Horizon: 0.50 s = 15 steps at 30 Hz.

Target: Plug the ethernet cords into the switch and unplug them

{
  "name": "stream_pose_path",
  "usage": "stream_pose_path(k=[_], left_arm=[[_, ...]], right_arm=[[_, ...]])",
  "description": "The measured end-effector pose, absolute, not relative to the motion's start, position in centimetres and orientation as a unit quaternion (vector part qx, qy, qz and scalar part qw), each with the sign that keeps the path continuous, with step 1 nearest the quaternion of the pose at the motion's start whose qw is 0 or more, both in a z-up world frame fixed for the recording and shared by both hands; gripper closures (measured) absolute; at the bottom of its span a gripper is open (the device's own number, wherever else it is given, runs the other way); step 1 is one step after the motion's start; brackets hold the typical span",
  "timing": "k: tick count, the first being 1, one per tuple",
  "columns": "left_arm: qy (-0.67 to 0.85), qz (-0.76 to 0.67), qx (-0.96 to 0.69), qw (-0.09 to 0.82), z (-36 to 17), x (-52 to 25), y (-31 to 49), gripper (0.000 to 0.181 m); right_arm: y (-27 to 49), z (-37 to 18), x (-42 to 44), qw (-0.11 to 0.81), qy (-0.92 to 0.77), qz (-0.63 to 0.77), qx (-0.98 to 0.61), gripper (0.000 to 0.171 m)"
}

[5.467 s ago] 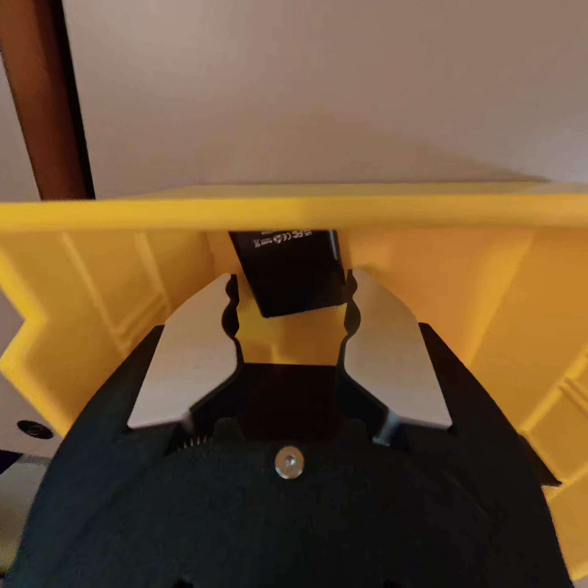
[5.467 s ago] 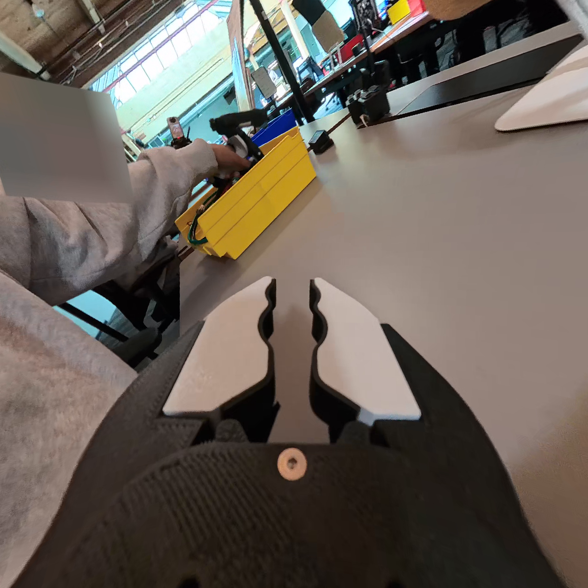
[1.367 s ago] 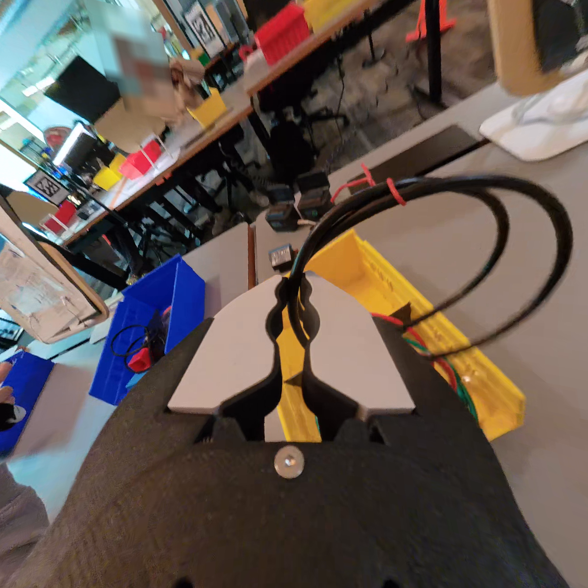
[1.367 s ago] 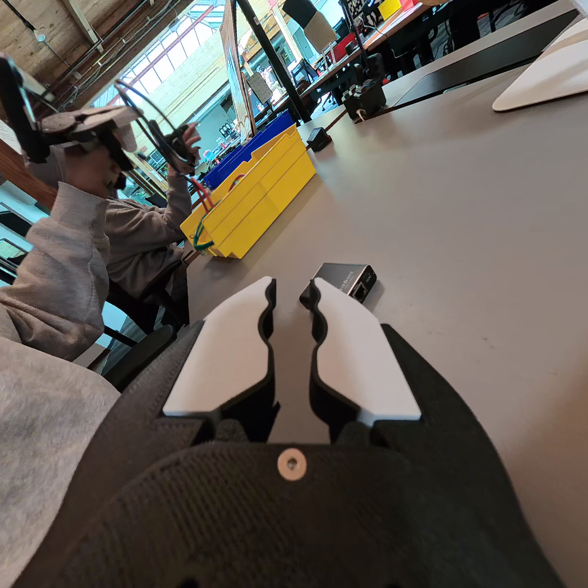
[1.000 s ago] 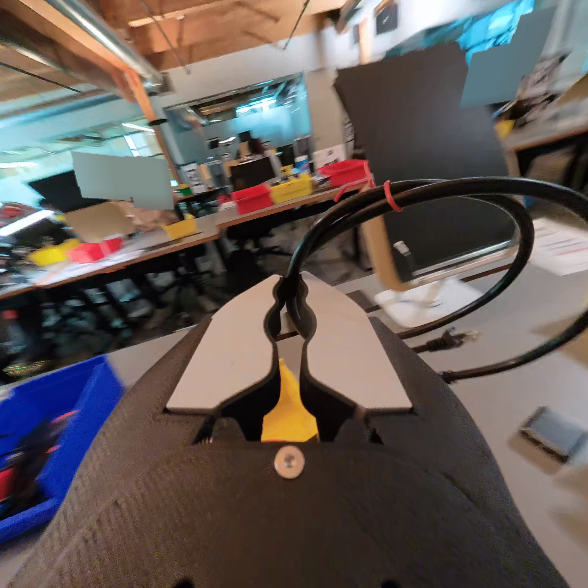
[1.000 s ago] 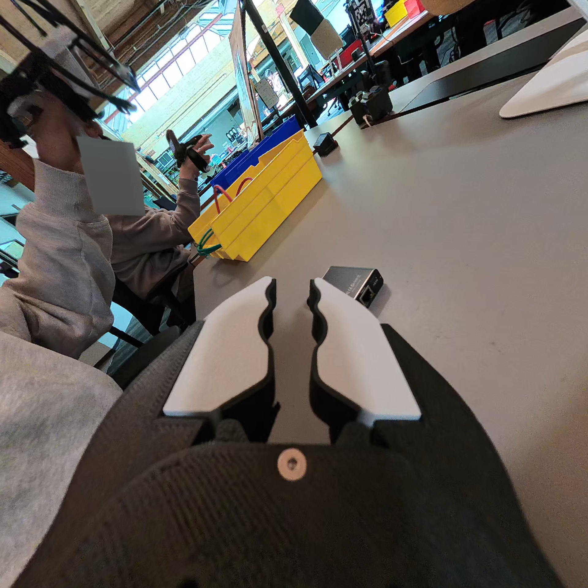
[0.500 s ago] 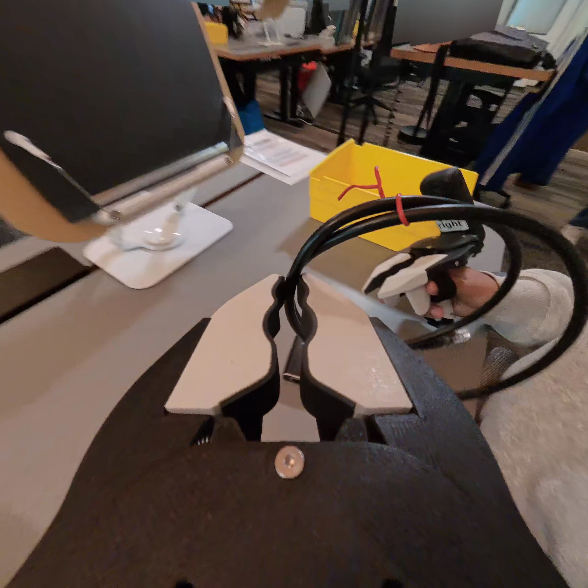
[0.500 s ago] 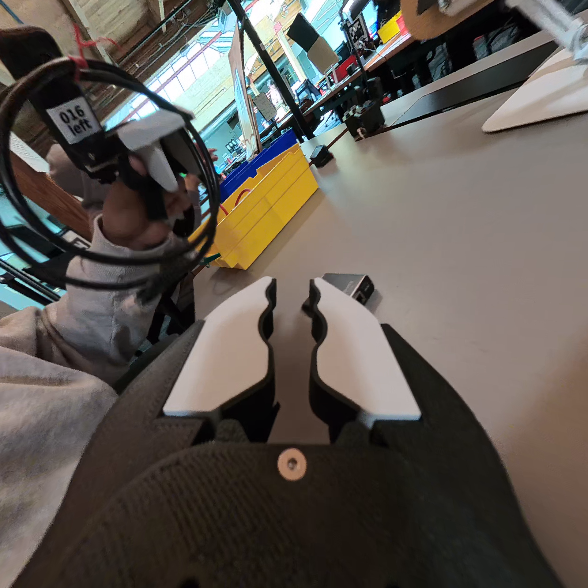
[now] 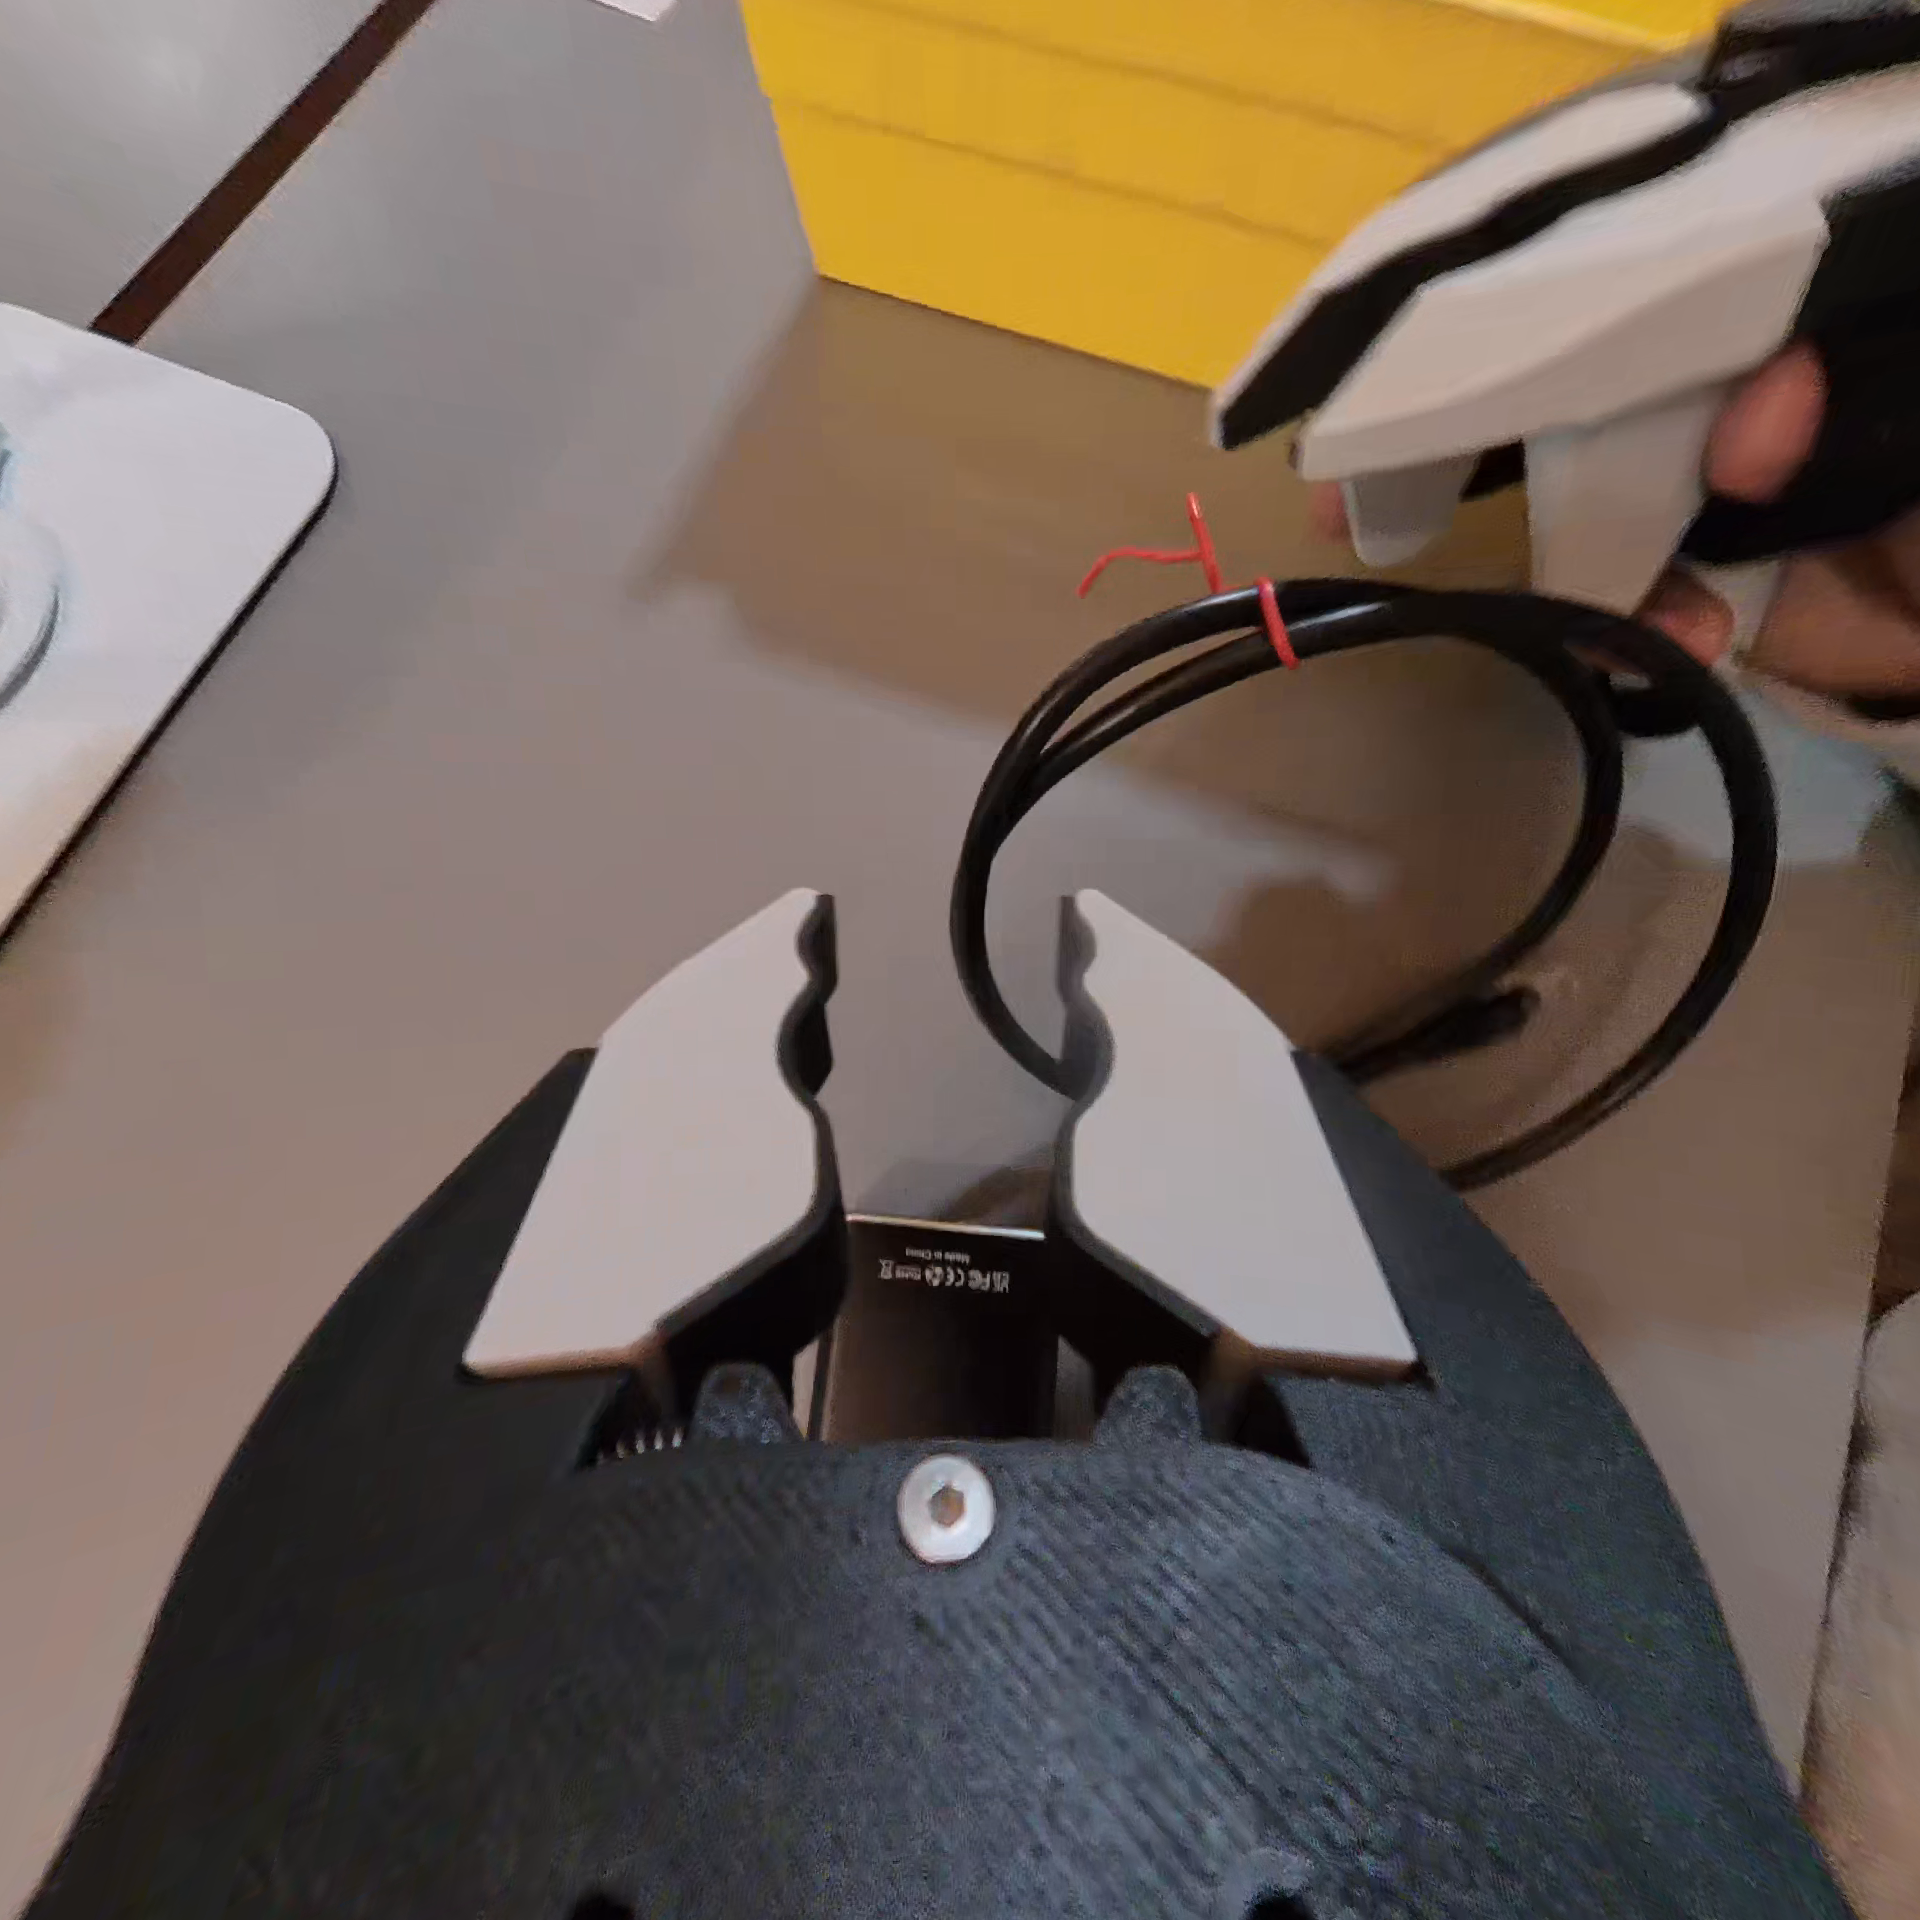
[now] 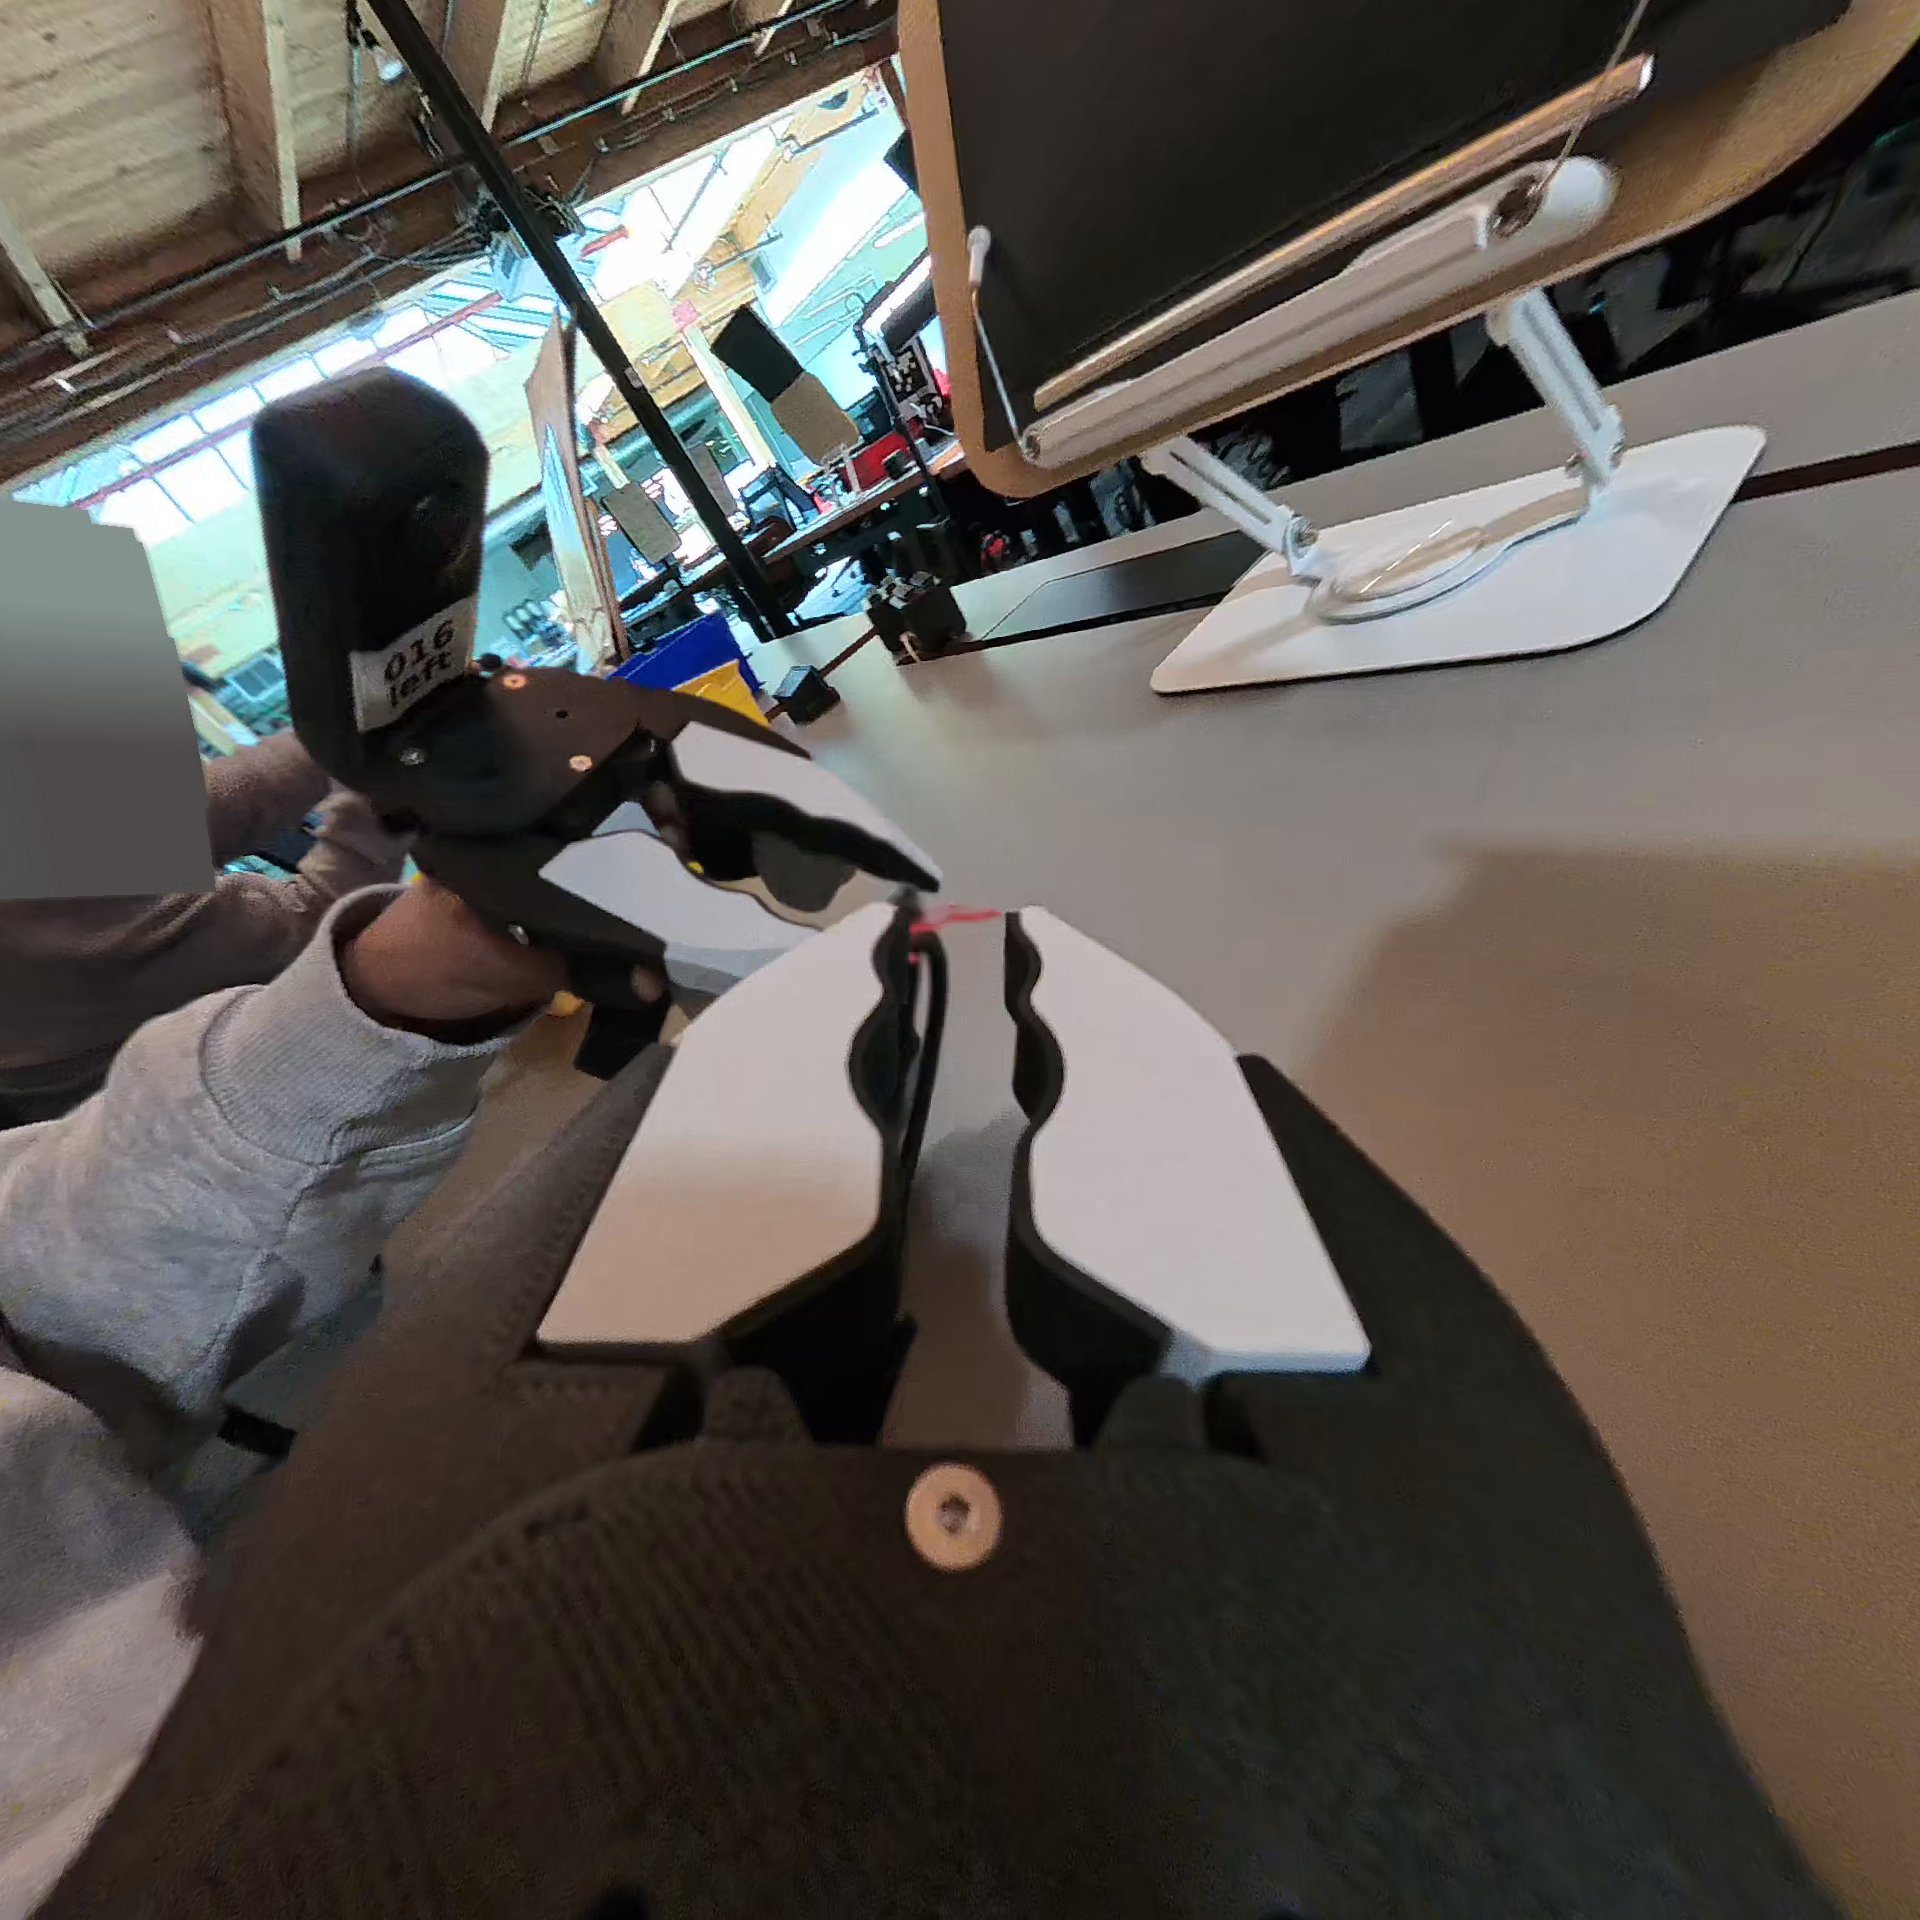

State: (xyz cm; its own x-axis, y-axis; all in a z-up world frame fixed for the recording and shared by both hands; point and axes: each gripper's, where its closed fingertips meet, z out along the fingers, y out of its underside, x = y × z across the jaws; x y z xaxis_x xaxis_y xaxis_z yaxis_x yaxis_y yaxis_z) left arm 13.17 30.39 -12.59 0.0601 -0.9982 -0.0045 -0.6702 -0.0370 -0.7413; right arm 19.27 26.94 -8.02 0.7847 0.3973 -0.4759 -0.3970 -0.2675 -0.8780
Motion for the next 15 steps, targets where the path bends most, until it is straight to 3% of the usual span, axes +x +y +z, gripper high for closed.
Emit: stream_pose_path(k=[4,10,15], left_arm=[[0.567,-0.327,-0.687,0.315,-11.2,12.5,31.9,0.127],[0.489,-0.375,-0.704,0.351,-10.6,7.3,32.6,0.133],[0.439,-0.400,-0.714,0.371,-11.9,3.7,31.7,0.128]], right_arm=[[26.8,-7.3,20.3,0.631,0.004,0.296,-0.717,0.153],[25.5,-3.8,22.8,0.718,0.026,0.247,-0.650,0.147],[25.8,-6.0,16.9,0.631,-0.089,0.324,-0.699,0.147]])
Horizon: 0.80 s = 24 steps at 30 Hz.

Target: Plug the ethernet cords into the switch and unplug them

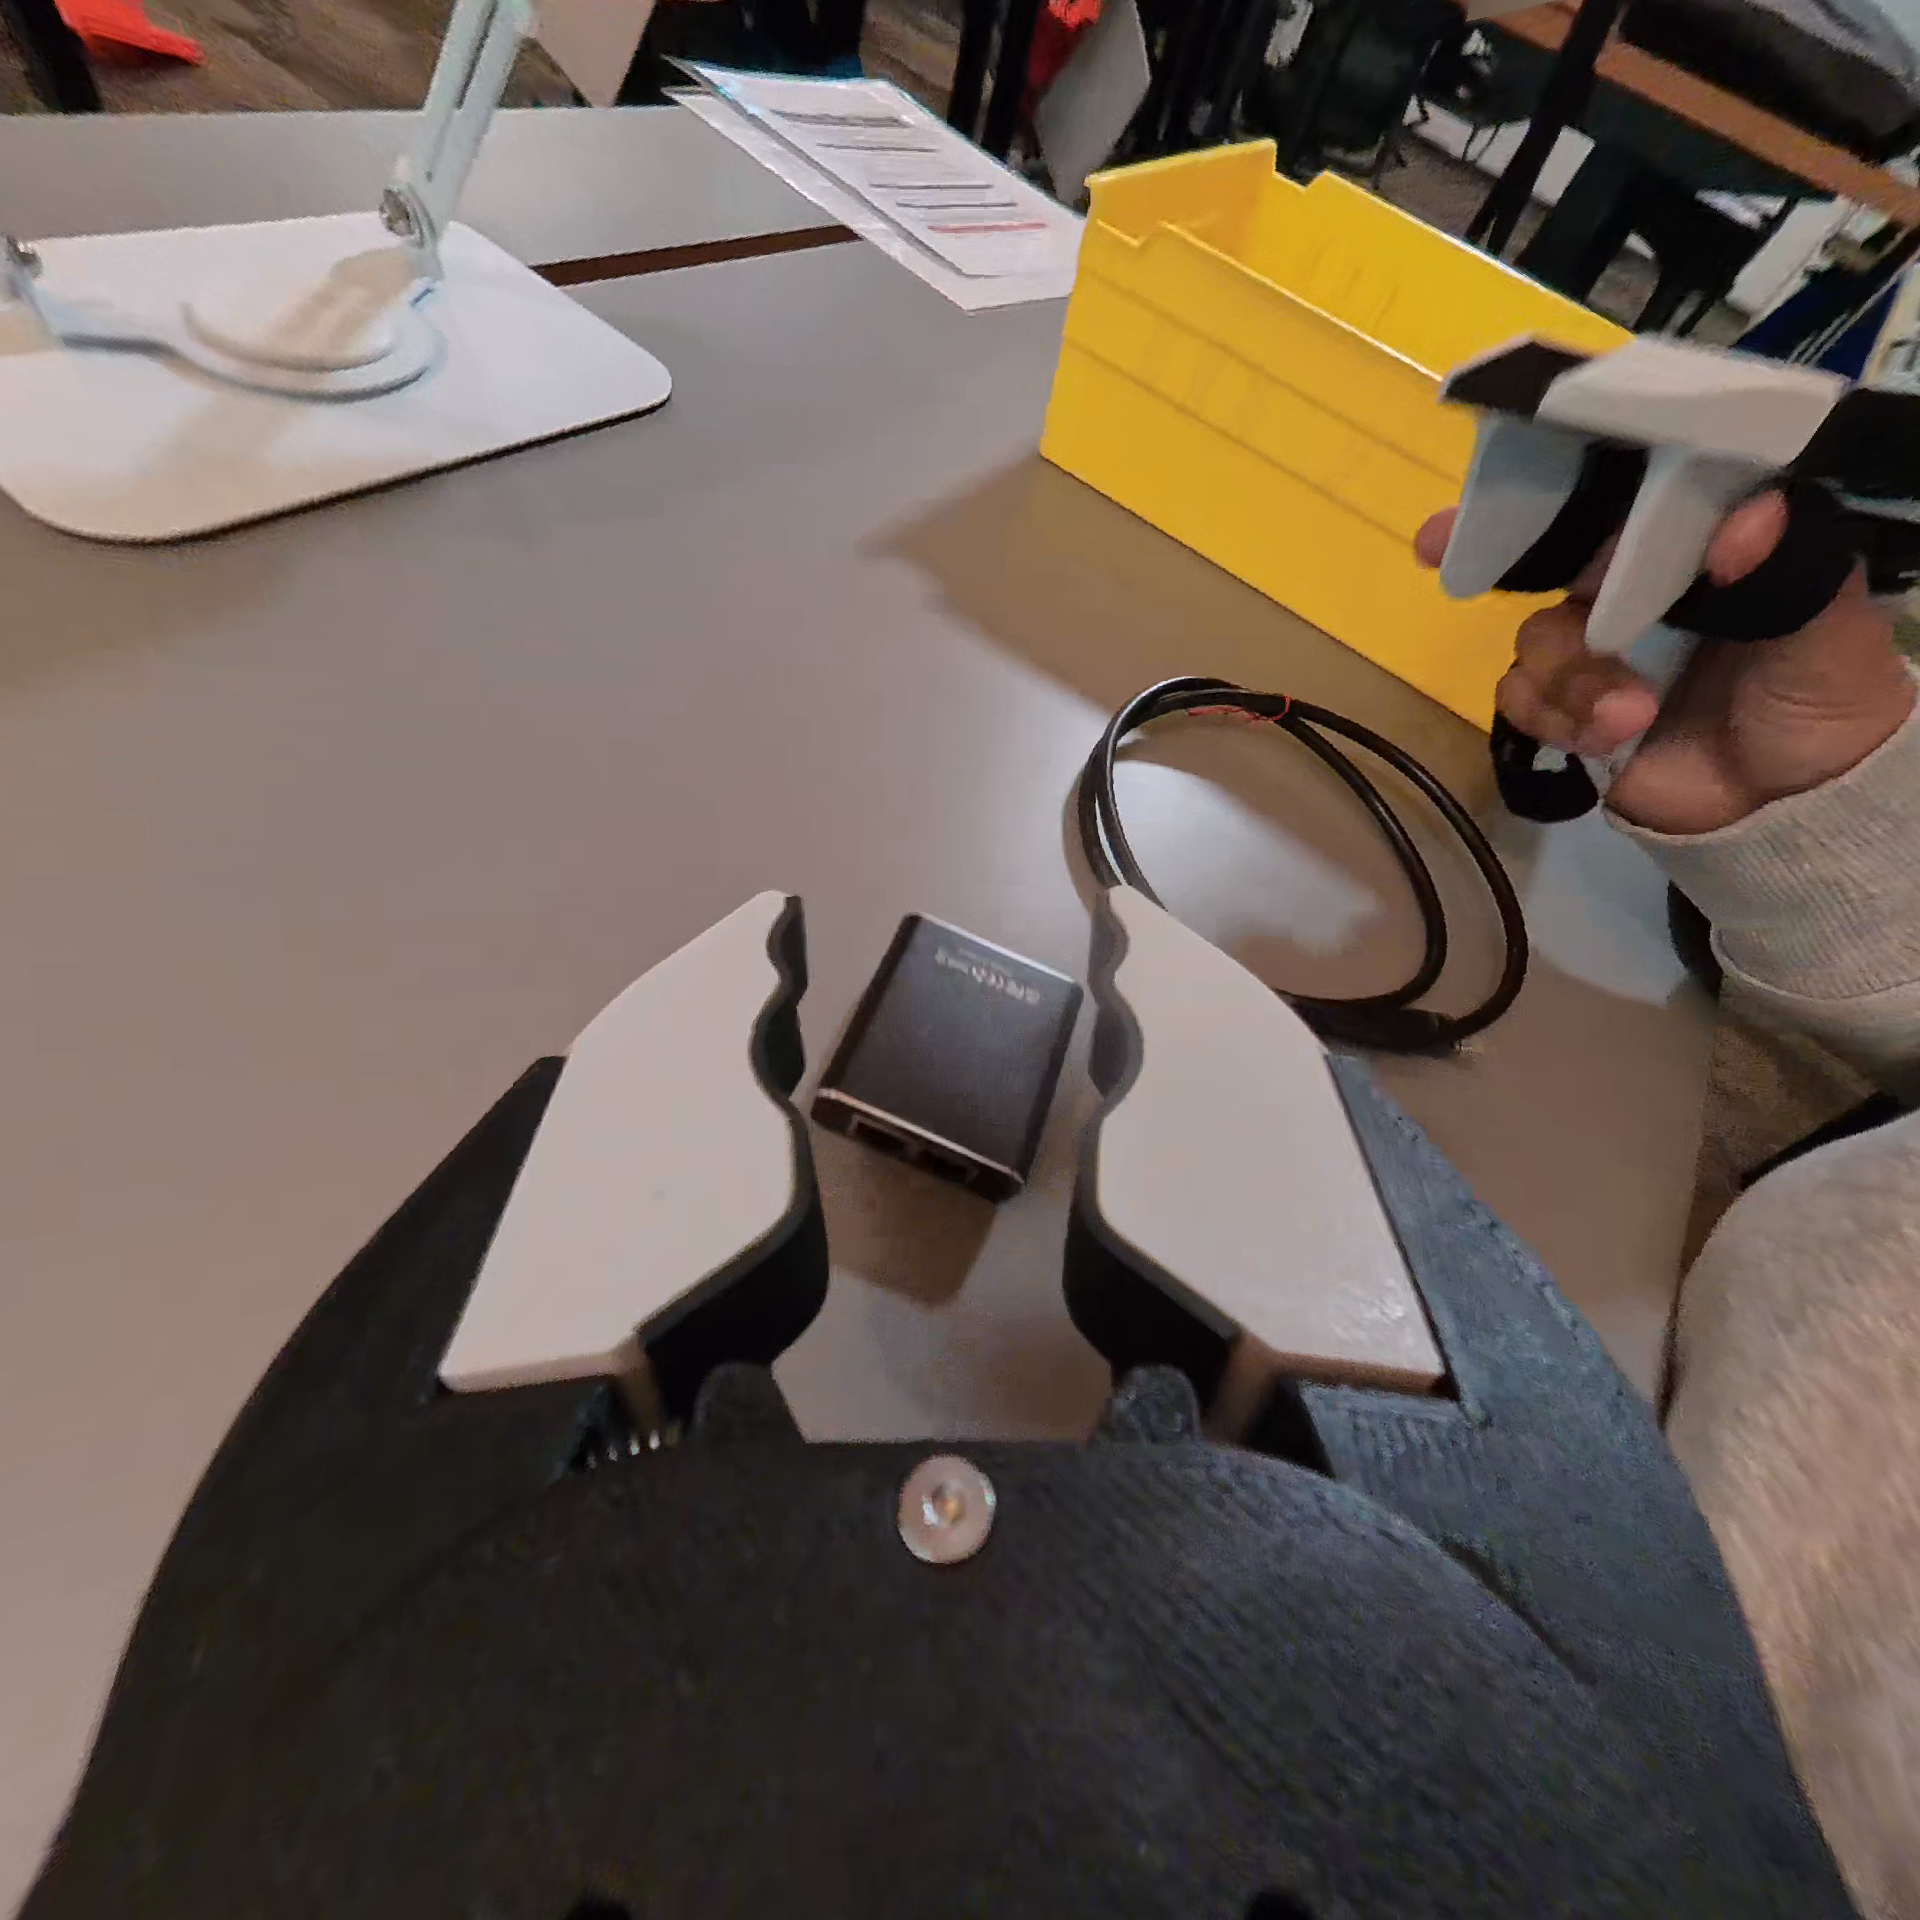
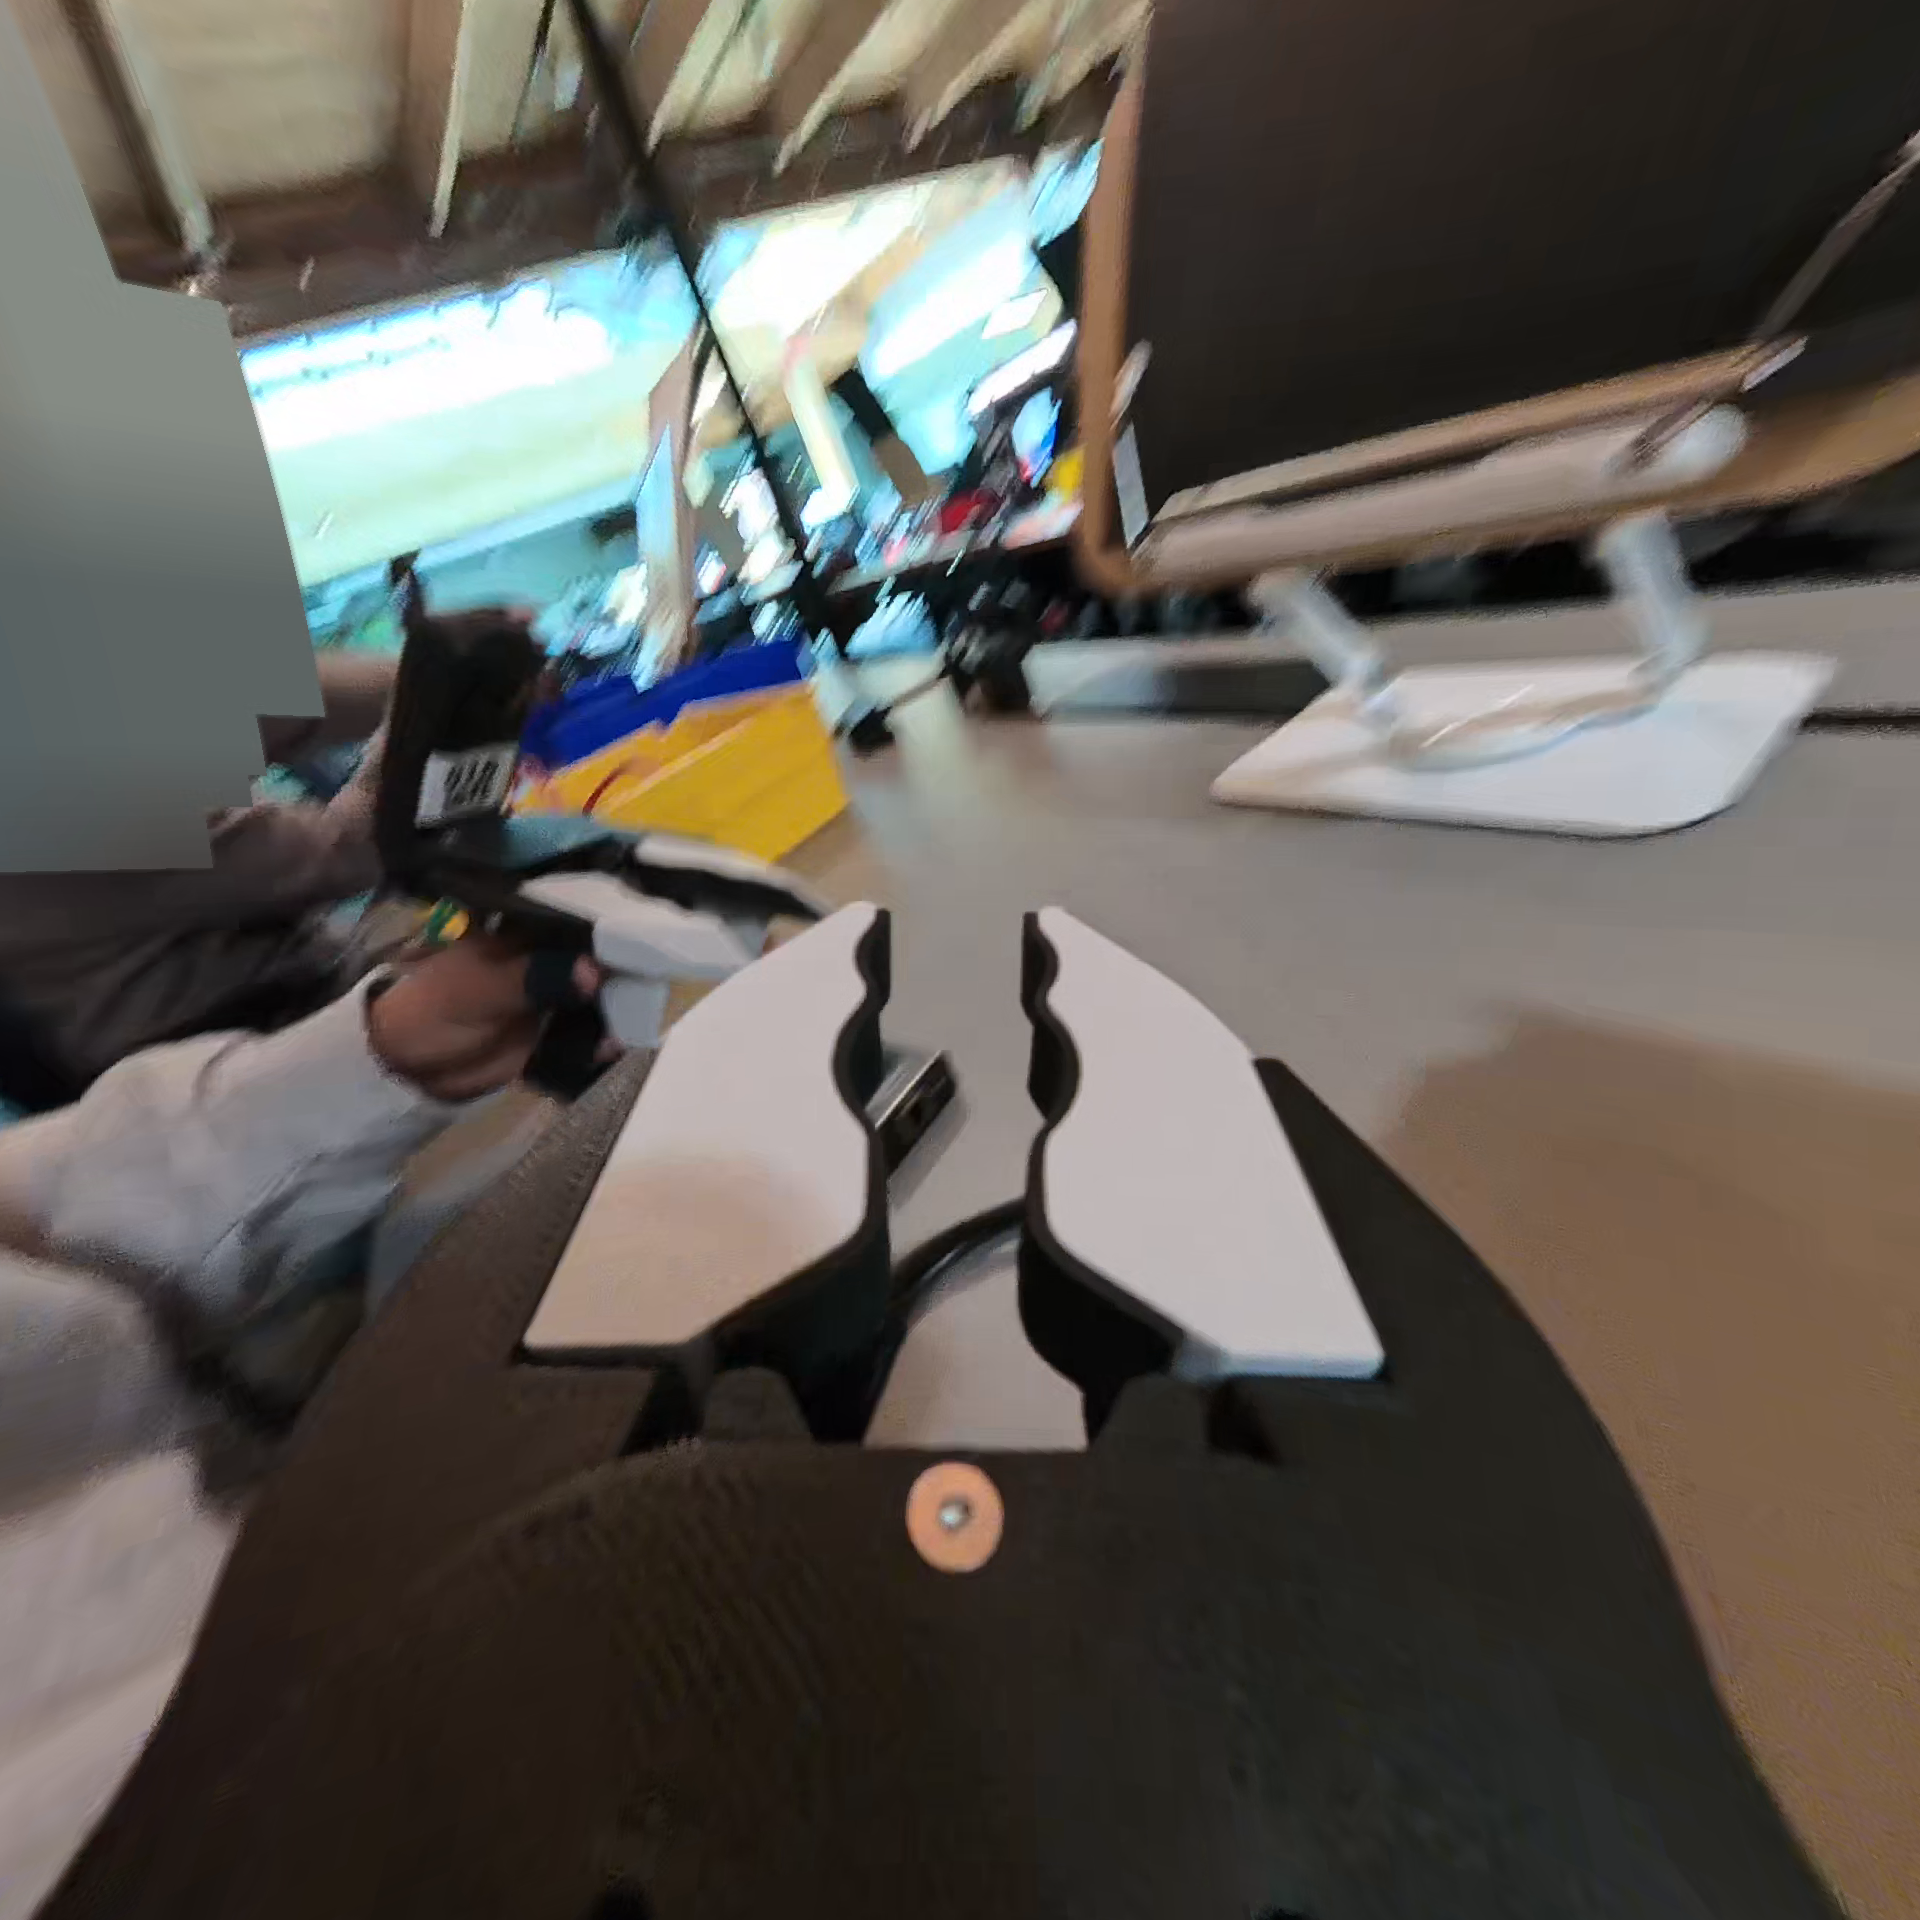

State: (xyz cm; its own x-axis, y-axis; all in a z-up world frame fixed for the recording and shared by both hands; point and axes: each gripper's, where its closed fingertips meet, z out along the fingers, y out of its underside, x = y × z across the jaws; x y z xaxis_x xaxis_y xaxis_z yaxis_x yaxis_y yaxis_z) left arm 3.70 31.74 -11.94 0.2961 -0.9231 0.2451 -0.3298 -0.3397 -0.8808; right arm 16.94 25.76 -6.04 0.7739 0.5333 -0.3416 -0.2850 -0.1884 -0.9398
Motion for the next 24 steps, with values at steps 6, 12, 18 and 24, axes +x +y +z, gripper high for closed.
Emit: stream_pose_path(k=[6,12,18,24], left_arm=[[0.500,-0.326,-0.713,0.369,-15.5,3.6,30.7,0.080],[0.551,-0.283,-0.727,0.295,-18.3,4.4,30.3,0.082],[0.583,-0.229,-0.732,0.269,-20.0,5.1,30.7,0.094],[0.614,-0.262,-0.698,0.260,-19.6,5.3,29.0,0.116]], right_arm=[[22.7,-12.2,10.6,0.422,-0.237,0.365,-0.795,0.140],[20.7,-15.6,8.0,0.367,-0.311,0.271,-0.834,0.137],[21.1,-18.3,8.6,0.348,-0.353,0.150,-0.856,0.147],[21.5,-17.8,10.2,0.356,-0.303,0.195,-0.862,0.163]])
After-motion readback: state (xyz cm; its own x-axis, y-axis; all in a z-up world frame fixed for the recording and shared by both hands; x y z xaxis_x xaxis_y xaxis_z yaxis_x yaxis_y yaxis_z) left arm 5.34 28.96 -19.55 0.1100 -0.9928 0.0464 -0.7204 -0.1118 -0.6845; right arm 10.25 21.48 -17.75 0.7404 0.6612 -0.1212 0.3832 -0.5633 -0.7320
